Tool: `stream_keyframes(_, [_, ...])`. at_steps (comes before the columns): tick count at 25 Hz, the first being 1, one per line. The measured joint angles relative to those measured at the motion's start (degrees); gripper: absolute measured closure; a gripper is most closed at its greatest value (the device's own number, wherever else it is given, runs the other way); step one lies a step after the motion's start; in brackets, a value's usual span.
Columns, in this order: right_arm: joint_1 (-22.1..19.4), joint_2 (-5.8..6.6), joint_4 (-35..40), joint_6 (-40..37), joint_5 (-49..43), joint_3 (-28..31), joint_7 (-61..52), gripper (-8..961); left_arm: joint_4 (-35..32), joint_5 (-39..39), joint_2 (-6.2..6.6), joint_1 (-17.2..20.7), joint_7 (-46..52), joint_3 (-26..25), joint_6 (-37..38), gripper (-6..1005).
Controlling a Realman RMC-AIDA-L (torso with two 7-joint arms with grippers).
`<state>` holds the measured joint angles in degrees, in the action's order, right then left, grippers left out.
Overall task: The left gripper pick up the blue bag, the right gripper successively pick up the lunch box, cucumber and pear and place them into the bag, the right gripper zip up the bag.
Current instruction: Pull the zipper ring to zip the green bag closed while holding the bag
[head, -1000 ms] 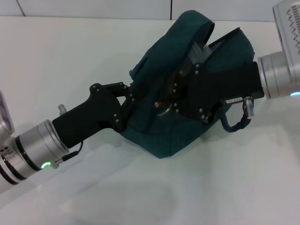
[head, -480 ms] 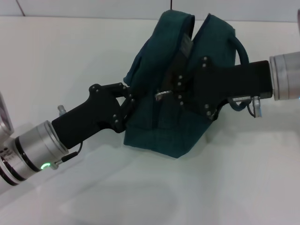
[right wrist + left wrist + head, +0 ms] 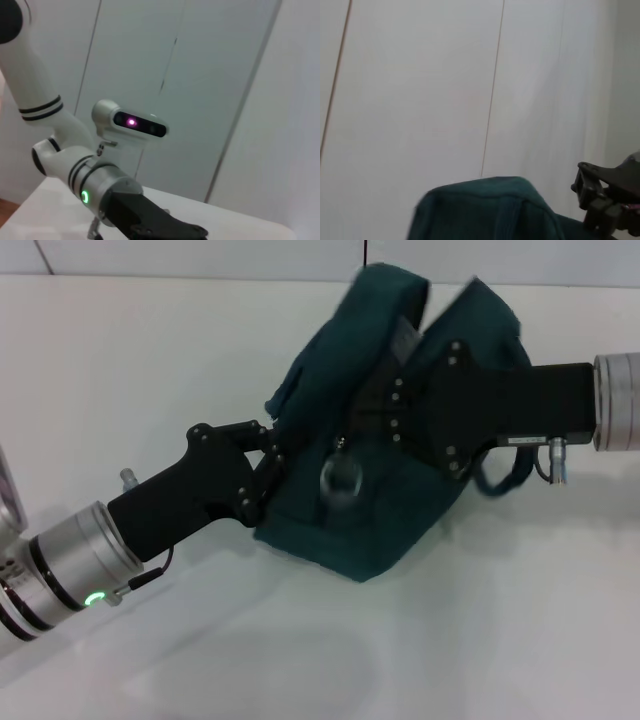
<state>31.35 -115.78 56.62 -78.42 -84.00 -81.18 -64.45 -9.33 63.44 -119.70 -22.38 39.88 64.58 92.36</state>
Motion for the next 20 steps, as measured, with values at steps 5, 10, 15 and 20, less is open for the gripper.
stream_keyframes(5, [-0.6, -0.06, -0.3, 1.2, -0.1, -0.1, 0.7, 919, 0.0, 0.0, -0.01, 0.3, -0.5, 0.0, 0.0, 945])
stream_keyframes(10, [-0.7, 0.02, -0.4, 0.7, 0.0, -0.2, 0.0, 919, 0.0, 0.0, -0.01, 0.3, -0.6, 0.0, 0.0, 945])
stream_keyframes(15, [-0.7, 0.61, 0.2, -5.3, -0.2, -0.1, -5.0, 903, 0.0, 0.0, -0.01, 0.4, -0.8, 0.0, 0.0, 944])
stream_keyframes(20, [-1.0, 1.43, -0.3, -9.5, -1.3, 0.0, -11.3, 814, 0.0, -0.4, -0.07, 0.5, -1.2, 0.0, 0.1, 945])
